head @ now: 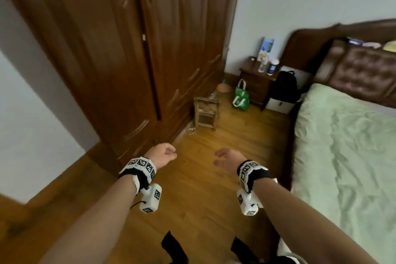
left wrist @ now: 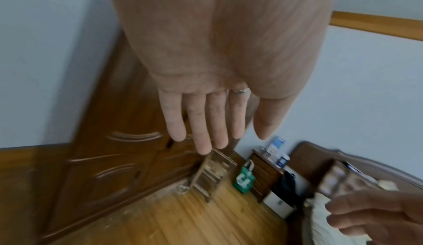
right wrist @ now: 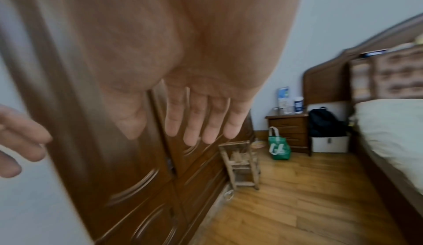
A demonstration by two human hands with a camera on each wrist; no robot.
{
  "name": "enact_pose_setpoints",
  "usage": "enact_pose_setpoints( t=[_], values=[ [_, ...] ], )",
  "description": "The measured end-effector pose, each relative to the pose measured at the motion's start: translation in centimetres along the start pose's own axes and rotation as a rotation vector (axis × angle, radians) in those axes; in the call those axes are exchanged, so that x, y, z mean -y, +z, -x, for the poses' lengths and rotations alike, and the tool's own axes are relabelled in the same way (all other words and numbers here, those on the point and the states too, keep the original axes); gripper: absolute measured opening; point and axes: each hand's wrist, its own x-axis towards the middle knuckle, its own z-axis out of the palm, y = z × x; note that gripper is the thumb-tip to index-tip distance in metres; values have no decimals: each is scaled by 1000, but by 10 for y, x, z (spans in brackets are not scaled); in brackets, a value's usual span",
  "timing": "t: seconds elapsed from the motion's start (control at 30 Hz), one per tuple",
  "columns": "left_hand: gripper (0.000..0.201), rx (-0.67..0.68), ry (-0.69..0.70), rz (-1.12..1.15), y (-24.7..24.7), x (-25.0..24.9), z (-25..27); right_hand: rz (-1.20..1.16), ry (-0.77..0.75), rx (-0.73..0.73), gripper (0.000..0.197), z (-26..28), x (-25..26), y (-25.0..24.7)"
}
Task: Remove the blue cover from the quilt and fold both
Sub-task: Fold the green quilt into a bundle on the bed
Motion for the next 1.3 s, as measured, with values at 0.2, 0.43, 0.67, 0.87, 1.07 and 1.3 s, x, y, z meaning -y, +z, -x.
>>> enact_pose_setpoints(
  t=[0.2,0.43,0.67,0.87,1.07,1.3],
  values=[
    [24,240,290,-163,-7,-135,-160,-226,282,-194,42,-46,-53,-74],
    [27,389,446,-339,31,-247,-304,-344,386,-334,45,-143,-135,-150],
    [24,307,414,-301,34,-338,-451,-375,379,-354,44,-261,-216,-280],
    [24,407,364,-298,73,-404,-586,-394,450,-317,43,-336,-288,-361],
    [25,563,530,-403,139,-526,-740,-423,633,-335,50,-405,-403,-440],
    [27,657,710,-488,195,-723,-887,-625,856,-513,44,-453,-503,-553]
  ],
)
